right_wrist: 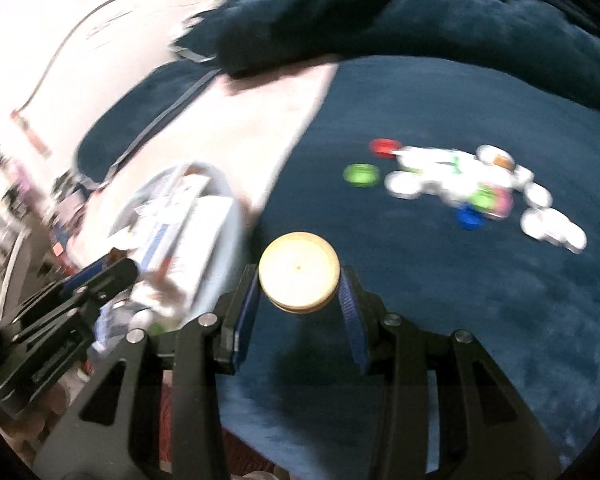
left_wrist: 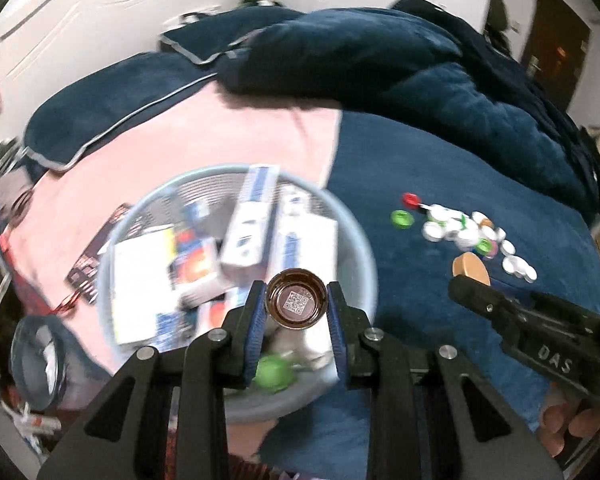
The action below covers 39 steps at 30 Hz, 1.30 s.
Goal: Organize objects
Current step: 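Carry the tan and brown caps over the grey mesh basket and open both grippers, then move both open grippers back over the remaining caps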
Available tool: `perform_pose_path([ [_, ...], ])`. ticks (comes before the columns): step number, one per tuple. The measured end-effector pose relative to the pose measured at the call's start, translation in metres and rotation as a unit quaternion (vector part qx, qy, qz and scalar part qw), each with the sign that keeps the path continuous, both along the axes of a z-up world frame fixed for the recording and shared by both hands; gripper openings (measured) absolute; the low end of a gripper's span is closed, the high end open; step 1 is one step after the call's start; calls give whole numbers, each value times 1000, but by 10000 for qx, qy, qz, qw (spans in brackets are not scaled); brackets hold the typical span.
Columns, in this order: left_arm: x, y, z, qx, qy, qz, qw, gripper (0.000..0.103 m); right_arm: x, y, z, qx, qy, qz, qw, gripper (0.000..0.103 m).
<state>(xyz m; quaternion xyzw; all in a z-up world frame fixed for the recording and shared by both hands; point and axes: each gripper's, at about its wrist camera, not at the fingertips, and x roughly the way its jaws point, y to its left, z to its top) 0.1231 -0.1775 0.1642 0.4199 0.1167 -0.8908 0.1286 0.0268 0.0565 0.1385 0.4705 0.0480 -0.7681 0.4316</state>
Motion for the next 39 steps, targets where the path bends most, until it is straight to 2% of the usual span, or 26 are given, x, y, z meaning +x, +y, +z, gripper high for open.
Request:
perform_pose_path([
  [5, 23, -32, 2, 82, 17, 347, 9994, 30, 32, -34, 3, -111, 101, 655, 9977, 41],
  [9, 33, -50, -5, 188, -98, 510, 9985, 30, 42, -50, -2, -86, 57, 869, 9962, 41],
  [14, 37, -63, -17, 781, -99, 428, 9960, 30, 56, -66, -4, -210, -227, 1157, 9928, 41],
  [16, 37, -65, -19, 904, -112, 419, 9950, 37, 60, -70, -3, -394, -490, 1363, 9887, 42],
  [18, 41, -69, -18, 698, -157, 630, 9954, 68, 61, -73, -2, -509, -653, 1404, 9866, 42],
  [19, 44, -71, -17, 602, -148, 723, 9955, 75, 60, -73, -2, -519, -674, 1392, 9866, 45],
  [20, 48, -74, -14, 480, -110, 855, 9951, 88, 59, -73, -2, -506, -668, 1351, 9873, 56],
  [21, 52, -77, -13, 420, -80, 937, 9947, 95, 58, -71, -1, -471, -614, 1273, 9888, 63],
  [22, 57, -80, -11, 349, -51, 1044, 9939, 98, 58, -70, -1, -433, -533, 1192, 9905, 73],
  [25, 65, -84, -11, 134, -129, 1294, 9914, 100, 52, -64, -2, -227, -314, 953, 9947, 85],
  [30, 64, -81, -11, -113, -276, 1364, 9902, 100, 39, -56, -9, 198, -217, 592, 9978, 85],
  [34, 58, -70, -11, -318, -392, 1271, 9906, 100, 33, -48, -14, 902, 439, 239, 9947, 85],
  [35, 56, -67, -11, -346, -412, 1231, 9909, 100, 31, -44, -14, 980, 566, 207, 9934, 85],
  [39, 49, -53, -13, -417, -456, 1063, 9924, 100, 25, -31, -13, 927, 427, 164, 9946, 85],
])
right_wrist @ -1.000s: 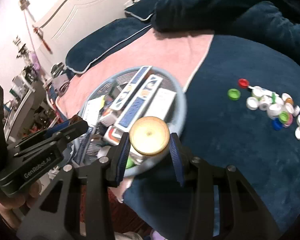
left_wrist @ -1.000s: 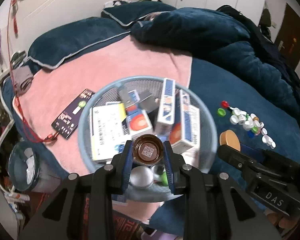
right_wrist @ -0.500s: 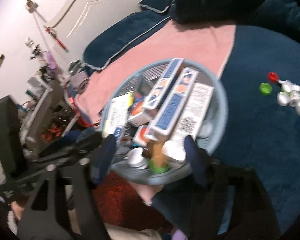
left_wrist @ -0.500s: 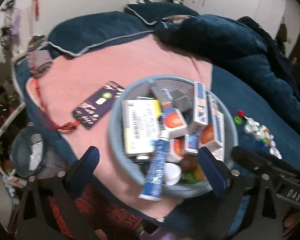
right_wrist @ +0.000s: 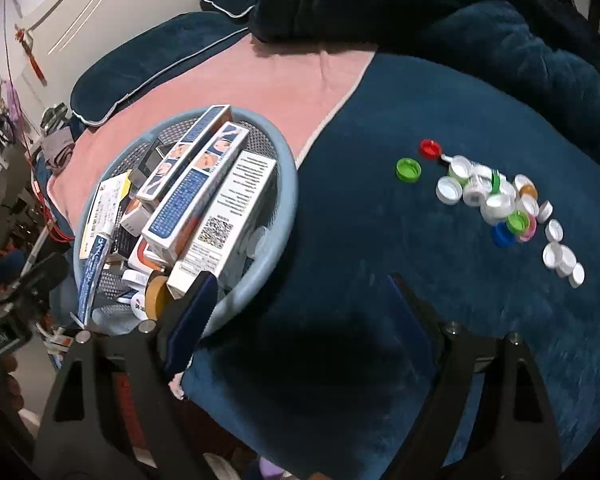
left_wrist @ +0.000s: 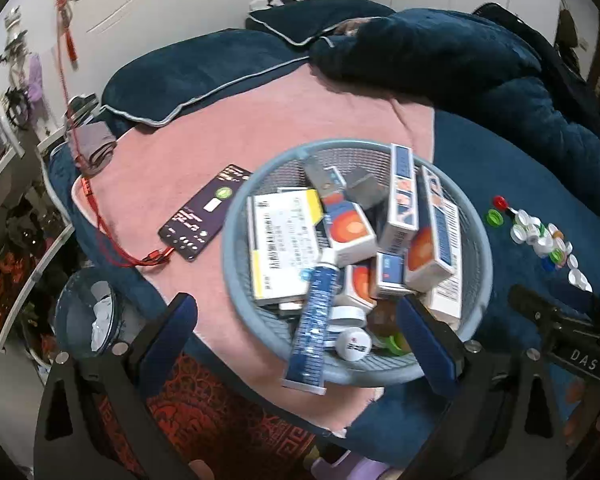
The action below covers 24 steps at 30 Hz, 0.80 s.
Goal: Organize objects
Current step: 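Move both open grippers back over the remaining caps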
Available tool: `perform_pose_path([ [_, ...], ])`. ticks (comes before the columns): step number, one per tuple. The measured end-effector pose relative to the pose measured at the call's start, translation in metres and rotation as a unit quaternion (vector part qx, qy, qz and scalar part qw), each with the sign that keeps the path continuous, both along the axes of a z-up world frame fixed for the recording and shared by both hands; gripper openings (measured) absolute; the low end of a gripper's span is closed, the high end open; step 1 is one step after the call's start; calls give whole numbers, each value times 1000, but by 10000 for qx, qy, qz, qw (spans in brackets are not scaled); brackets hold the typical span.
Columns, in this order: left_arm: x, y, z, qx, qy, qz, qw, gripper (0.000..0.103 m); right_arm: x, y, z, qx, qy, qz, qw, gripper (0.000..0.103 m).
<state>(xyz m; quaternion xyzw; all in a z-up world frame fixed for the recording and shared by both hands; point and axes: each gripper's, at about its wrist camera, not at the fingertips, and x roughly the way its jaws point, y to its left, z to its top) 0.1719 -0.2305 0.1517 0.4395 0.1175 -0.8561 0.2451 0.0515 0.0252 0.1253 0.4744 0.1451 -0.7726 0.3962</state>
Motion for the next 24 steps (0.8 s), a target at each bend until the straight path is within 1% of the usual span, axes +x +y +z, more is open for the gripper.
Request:
perform_pose_path([
  [2, -4, 6, 0, -15, -40, -59, 10000, 100, -2, 7, 2, -29, -19, -39, 10000, 85],
  [6, -12, 20, 5, -59, 4, -256, 9997, 100, -9, 21, 6, -52, -7, -161, 9999, 85],
  [14, -32, 52, 8, -52, -7, -605, 9982, 100, -28, 54, 8, -110, -106, -553, 9984, 85],
  [24, -62, 103, 6, -64, -44, -1132, 9935, 100, -52, 102, 6, -102, -137, -1016, 9947, 86],
])
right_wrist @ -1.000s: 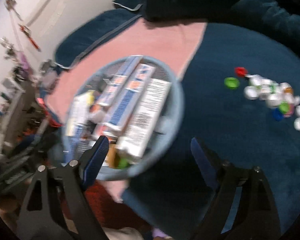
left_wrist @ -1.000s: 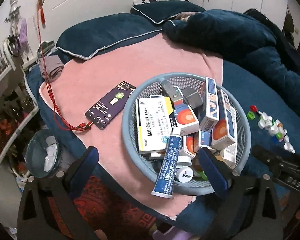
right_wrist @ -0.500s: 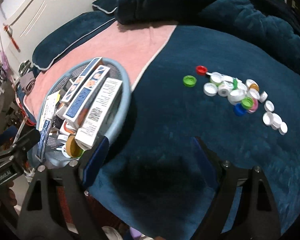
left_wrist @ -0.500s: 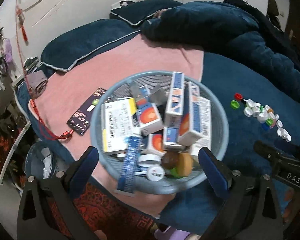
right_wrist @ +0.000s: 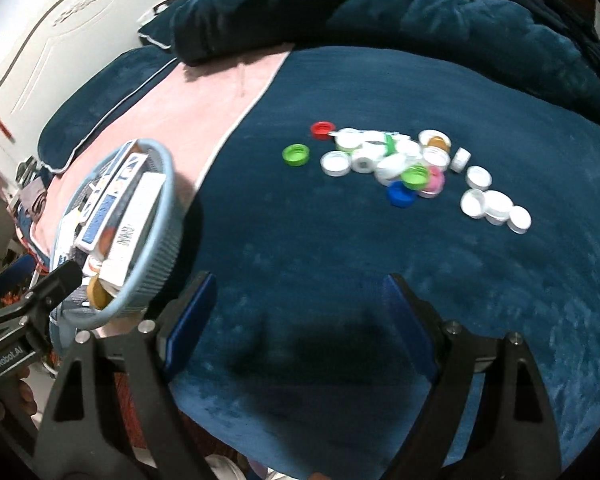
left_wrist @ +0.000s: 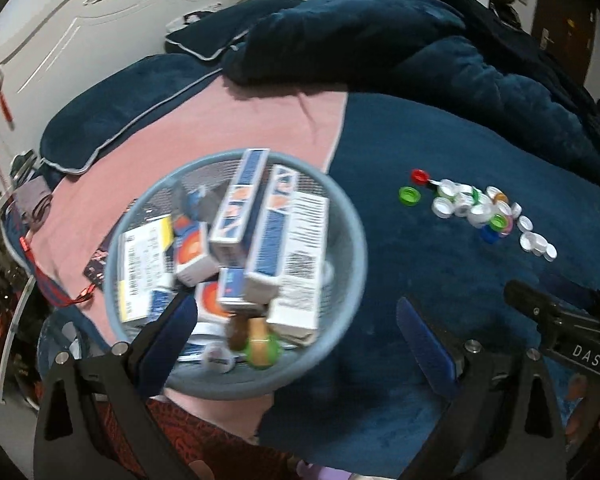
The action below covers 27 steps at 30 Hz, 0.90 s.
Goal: Organize objects
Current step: 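Move both open grippers back over the remaining caps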
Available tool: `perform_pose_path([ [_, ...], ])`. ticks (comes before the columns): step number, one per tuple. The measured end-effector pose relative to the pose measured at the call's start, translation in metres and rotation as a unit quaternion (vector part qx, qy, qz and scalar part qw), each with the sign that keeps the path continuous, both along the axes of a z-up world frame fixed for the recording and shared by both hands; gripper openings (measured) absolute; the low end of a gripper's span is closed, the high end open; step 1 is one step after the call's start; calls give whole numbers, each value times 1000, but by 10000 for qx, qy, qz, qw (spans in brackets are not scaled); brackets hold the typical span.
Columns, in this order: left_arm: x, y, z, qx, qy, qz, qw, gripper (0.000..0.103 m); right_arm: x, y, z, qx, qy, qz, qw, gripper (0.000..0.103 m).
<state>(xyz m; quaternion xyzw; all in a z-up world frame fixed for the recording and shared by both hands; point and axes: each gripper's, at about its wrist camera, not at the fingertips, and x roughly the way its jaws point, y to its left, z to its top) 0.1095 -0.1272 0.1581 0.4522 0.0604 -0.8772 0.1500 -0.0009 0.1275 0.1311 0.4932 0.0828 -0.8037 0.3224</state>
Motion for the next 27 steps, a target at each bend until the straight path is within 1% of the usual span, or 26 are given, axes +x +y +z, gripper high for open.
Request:
perform_pose_path([
  [8, -25, 43, -7, 31, -61, -413, 9991, 100, -22, 46, -7, 17, -79, -470, 9989, 86],
  [16, -52, 90, -21, 114, -202, -845, 9962, 100, -43, 93, -18, 85, -188, -931, 9954, 86],
  [22, -76, 121, -44, 206, -408, -1139, 9924, 100, -64, 128, -35, 137, -325, -1355, 9902, 86],
  [27, -97, 134, -69, 332, -612, -1232, 9899, 100, -89, 156, -54, 170, -525, -1793, 9822, 86],
])
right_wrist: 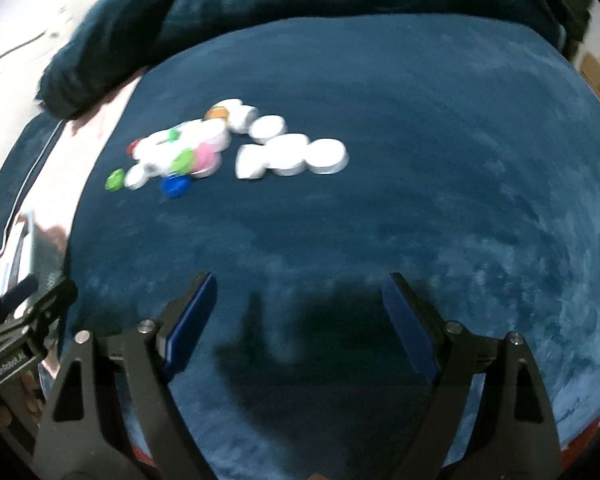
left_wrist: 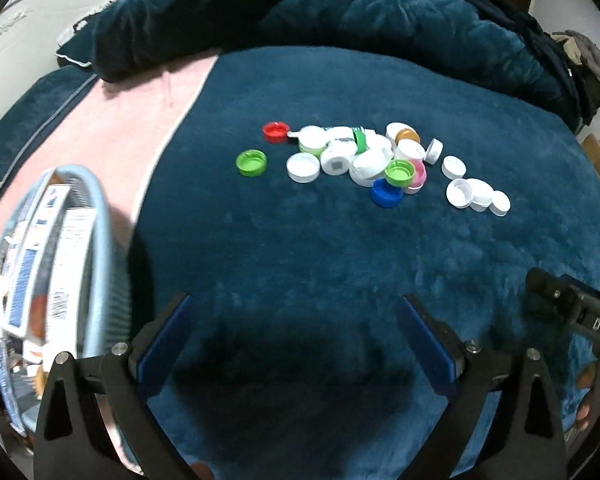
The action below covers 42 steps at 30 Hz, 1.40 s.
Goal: Organize objects
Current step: 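Move both open grippers back over the remaining caps, then grasp a white cap with the right gripper while the left gripper grasps a white cap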
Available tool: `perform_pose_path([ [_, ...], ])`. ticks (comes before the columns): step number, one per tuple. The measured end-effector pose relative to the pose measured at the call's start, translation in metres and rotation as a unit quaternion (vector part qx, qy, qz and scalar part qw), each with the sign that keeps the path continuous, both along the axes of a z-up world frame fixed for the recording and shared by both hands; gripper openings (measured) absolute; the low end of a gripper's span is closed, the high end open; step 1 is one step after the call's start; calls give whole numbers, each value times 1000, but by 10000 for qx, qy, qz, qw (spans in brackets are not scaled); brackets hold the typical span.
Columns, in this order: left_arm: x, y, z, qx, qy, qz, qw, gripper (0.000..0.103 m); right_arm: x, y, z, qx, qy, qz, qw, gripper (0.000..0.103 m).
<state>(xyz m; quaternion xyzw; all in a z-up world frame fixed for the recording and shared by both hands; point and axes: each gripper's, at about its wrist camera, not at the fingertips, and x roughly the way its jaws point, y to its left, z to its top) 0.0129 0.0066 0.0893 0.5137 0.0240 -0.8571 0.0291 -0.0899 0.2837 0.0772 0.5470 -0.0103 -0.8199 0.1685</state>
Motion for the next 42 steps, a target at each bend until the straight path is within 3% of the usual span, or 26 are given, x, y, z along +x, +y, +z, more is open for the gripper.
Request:
perform_pose_path([
  [7, -25, -7, -22, 243, -85, 233, 9994, 100, -43, 14, -18, 216, 67, -309, 9993, 86],
  [13, -41, -13, -40, 314, -143, 341, 9988, 100, -71, 2, -25, 196, 348, -81, 9992, 85],
  [17, -50, -17, -47, 377, -145, 377, 9985, 100, -84, -18, -35, 461, 365, 266, 9979, 84],
  [18, -52, -19, -49, 396, -135, 395, 9983, 100, -86, -22, -36, 531, 398, 340, 9972, 80],
  [20, -56, -23, -52, 450, -123, 458, 9979, 100, -88, -28, -38, 705, 491, 460, 9952, 47],
  [22, -63, -28, -55, 535, -103, 530, 9971, 100, -86, -28, -37, 672, 531, 505, 9950, 31],
  [25, -74, -34, -58, 620, -26, 636, 9960, 99, -81, -22, -34, 484, 458, 393, 9970, 31],
  [30, -100, -39, -69, 789, -3, 667, 9946, 91, -74, -25, -37, 274, 215, 257, 9991, 31],
  [37, -130, -34, -76, 627, 93, 488, 9968, 79, -80, -28, -43, 193, 141, 179, 9996, 33],
  [40, -139, -31, -78, 535, 136, 284, 9981, 61, -80, -31, -43, 254, 183, 204, 9993, 33],
  [42, -141, -29, -77, 541, 182, 121, 9983, 40, -78, -30, -42, 287, 202, 224, 9991, 33],
])
